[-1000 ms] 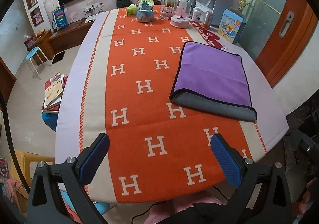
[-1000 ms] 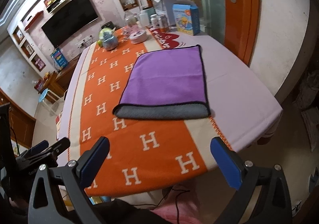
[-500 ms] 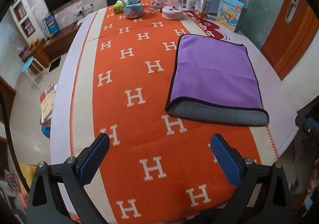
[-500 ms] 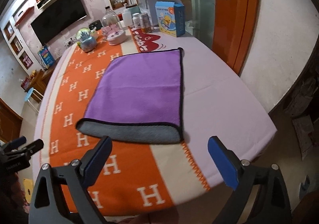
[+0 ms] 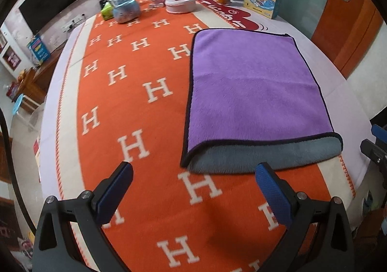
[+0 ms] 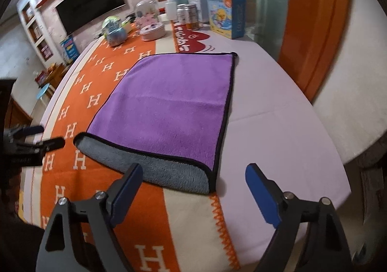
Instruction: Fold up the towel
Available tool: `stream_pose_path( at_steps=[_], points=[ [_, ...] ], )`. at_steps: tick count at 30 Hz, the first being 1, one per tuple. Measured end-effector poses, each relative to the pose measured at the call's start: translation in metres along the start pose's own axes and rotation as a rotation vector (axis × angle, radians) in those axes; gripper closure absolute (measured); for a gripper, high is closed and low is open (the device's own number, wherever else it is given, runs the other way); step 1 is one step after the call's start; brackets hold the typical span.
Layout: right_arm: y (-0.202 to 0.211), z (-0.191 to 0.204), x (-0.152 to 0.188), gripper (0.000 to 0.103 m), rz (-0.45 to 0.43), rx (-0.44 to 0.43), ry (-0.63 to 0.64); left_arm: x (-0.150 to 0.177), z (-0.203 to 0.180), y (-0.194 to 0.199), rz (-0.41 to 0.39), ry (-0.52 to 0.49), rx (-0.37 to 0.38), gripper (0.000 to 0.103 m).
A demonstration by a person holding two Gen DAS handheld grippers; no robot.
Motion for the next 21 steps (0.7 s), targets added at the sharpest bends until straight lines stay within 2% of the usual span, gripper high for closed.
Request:
stream_pose_path(
  at_steps=[6, 14, 17, 21],
  points=[
    [-0.023, -0.001, 0.010, 0.028, 0.030, -0.056, 0.036, -0.004, 0.000, -0.030, 0.016, -0.018, 0.015, 0.002],
    [-0.053, -0.010, 0.024, 0.042, 0.102, -0.078, 0.022, -0.001, 0.000, -0.066, 0.080, -0.015, 0.010, 0.003],
    [-0.059, -0.012, 0.026, 0.047, 0.118, -0.083, 0.013, 0.001, -0.003, -0.074, 0.099, -0.014, 0.013, 0.004],
    [-0.063, -0.013, 0.026, 0.056, 0.132, -0.096, 0.003, 0.004, -0.005, -0.079, 0.114, -0.008, 0.030, 0.012]
  ],
)
Point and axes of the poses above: each gripper's, at about its wrist camera, not at the fingertips, and y roughly against the way its jaws point, z to its left, x to its underside, the point moved 2 cm from there along -y, roughly the way its jaws point, and after that the axes turned 14 degrees about -z, right-handed, at the moved point
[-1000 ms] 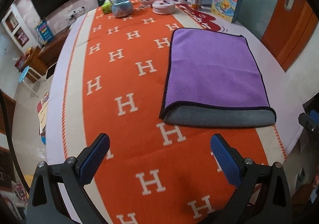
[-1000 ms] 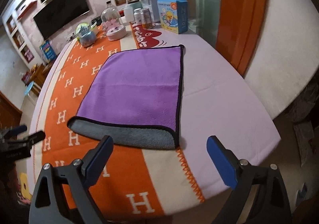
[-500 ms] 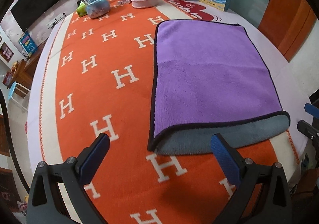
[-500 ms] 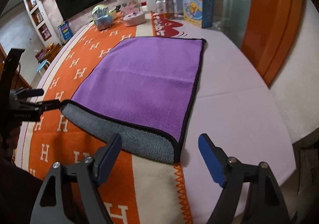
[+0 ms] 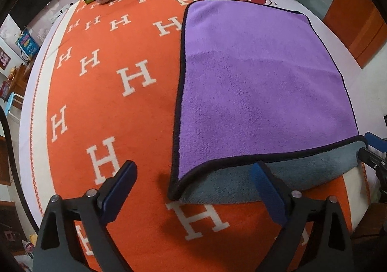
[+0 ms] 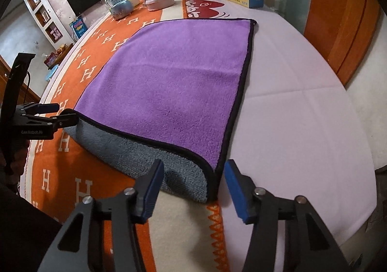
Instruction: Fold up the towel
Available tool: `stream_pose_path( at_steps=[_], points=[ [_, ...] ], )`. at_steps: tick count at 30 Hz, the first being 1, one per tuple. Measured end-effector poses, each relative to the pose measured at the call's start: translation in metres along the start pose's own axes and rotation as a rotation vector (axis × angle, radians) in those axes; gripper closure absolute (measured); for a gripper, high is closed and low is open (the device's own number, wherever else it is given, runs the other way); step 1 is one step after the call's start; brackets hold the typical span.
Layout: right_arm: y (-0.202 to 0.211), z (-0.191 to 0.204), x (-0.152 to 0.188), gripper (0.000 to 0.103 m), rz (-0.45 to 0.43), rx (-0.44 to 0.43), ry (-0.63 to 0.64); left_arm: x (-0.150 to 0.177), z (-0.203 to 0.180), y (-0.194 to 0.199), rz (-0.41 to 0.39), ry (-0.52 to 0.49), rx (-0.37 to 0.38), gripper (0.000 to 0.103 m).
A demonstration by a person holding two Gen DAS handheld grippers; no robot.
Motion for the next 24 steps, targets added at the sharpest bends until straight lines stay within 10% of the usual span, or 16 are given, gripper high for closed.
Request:
stream_pose_path(
  at_steps=[15, 24],
  points=[
    [0.002, 0.000, 0.001, 0.091, 0.006, -0.005, -0.007, 0.008, 0.003, 0.006, -0.001, 0.063, 0.038, 0.077],
    [0.010, 0.004, 0.001, 0.098, -0.011, -0.007, -0.001, 0.007, 0.010, 0.010, -0.010, 0.064, 0.023, 0.092]
  ],
)
Point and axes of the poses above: each gripper's, at about its wrist camera, not at the fingertips, and y roughly against the way its jaws point, z to its left, x to its underside, the point moved 2 cm from there along -y, roughly the way its jaws point, and after that the axes turned 14 degrees about -z, right-handed, at the moved point
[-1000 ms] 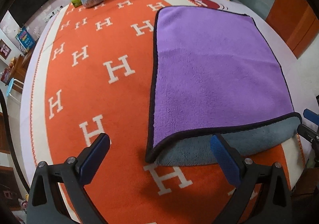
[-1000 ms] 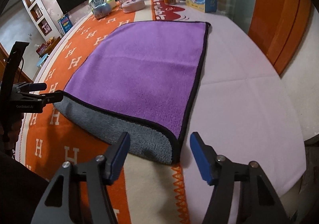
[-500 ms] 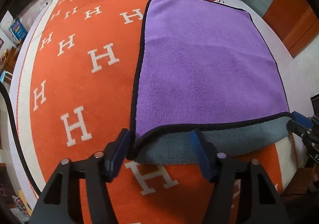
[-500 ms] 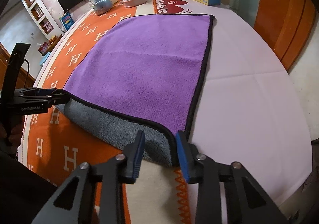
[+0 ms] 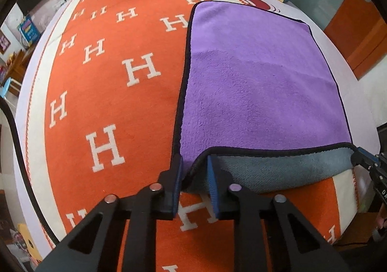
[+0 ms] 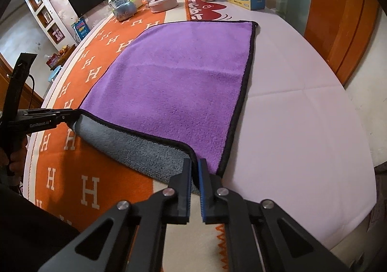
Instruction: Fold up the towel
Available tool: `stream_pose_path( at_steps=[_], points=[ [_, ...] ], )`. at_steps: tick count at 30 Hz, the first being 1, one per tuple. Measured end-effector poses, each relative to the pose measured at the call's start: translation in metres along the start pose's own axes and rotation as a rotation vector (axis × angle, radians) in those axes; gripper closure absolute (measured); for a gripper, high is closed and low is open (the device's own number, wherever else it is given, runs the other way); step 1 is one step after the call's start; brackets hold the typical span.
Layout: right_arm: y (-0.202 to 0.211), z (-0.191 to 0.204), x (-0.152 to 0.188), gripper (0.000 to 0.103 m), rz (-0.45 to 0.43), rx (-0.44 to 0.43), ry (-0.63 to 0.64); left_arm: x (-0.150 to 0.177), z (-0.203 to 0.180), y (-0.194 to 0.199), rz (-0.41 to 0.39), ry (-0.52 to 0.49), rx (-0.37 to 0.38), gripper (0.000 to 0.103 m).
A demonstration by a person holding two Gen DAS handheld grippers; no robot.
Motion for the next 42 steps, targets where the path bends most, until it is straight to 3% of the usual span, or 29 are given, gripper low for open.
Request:
stream_pose_path(
  at_steps=[3, 12, 20, 33, 38, 42],
  points=[
    [0.002, 0.001, -0.001, 0.098, -0.004, 0.006, 0.002, -0.001, -0.004, 0.003, -0.008, -0.018, 0.010, 0.097],
    [0.013, 0.003, -0.014, 0.099, -0.037, 0.023, 0.015, -0.014, -0.005, 0.013, 0.001, -0.056, 0.025, 0.099],
    [0.030, 0.001, -0.056, 0.099, -0.099, 0.045, 0.056, -0.058, -0.006, 0.044, -0.059, -0.121, 0.052, 0.099],
    [0.040, -0.007, -0.169, 0.099, -0.301, 0.105, 0.171, -0.180, -0.012, 0.060, -0.262, -0.218, 0.044, 0.099],
    [0.028, -0.012, -0.195, 0.098, -0.355, 0.141, 0.191, -0.207, -0.013, 0.050, -0.331, -0.177, 0.040, 0.099],
    [0.009, -0.019, -0.204, 0.098, -0.401, 0.220, 0.204, -0.216, -0.015, 0.032, -0.390, -0.124, 0.031, 0.099]
  ],
)
Point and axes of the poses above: each gripper's, at about its wrist camera, not at the fingertips, and y roughly against the way its jaws point, z to its left, x to its underside, the point moved 2 cm from there along -y, roughly the way its jaws point, and after that the axes turned 14 degrees about -z, right-handed, at the moved point
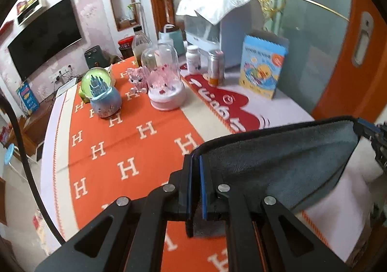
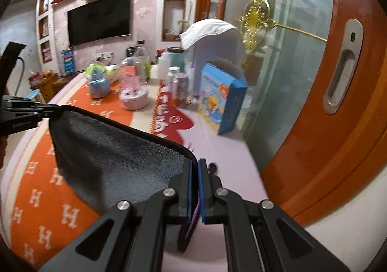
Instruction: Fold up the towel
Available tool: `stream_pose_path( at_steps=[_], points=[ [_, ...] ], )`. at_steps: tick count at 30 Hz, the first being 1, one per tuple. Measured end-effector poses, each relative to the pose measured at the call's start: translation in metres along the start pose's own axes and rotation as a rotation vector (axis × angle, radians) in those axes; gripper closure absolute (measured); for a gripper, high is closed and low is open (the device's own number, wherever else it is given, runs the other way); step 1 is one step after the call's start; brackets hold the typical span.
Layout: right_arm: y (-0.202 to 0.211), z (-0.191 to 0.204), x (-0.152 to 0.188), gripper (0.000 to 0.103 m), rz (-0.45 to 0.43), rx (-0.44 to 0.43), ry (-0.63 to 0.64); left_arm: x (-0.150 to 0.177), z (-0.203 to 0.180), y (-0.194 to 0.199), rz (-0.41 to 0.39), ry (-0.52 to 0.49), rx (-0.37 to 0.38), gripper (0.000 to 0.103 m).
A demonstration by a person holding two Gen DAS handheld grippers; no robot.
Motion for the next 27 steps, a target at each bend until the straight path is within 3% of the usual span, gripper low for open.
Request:
stream_pose_path(
  at_steps=[4, 13, 20, 23, 24, 27],
  points=[
    [-0.024, 0.004, 0.011, 0.098, -0.022, 0.040, 0.032, 0.009, -0.003, -0.023, -0.044, 0.037, -0.036, 0.099],
    [-0.072, 0.021, 0.046, 0.098, -0.089, 0.061, 0.182, 0.039, -0.002, -0.088, -0.031, 0.106, -0.101, 0.099],
    [-0.112, 0.018, 0.068, 0.097, 0.000, 0.060, 0.179, 0.056, -0.001, -0.133, 0.061, 0.141, -0.111, 0.098],
    [-0.123, 0.011, 0.074, 0.091, 0.043, 0.068, 0.155, 0.061, -0.002, -0.143, 0.091, 0.145, -0.115, 0.090],
    [-0.127, 0.010, 0.076, 0.086, 0.050, 0.078, 0.146, 0.063, -0.001, -0.146, 0.100, 0.148, -0.117, 0.083],
    [-0.132, 0.003, 0.080, 0.072, 0.068, 0.095, 0.114, 0.068, 0.001, -0.149, 0.119, 0.152, -0.137, 0.076]
  ],
)
Point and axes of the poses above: each gripper's, at about its wrist camera, not at the fingertips, and y roughly against the way its jaws point, z to its left, x to its underside, the point moved 2 cm from there along -y, roughly the way its jaws point, and after that the axes turned 14 degrees about -z, right-handed, at the moved point
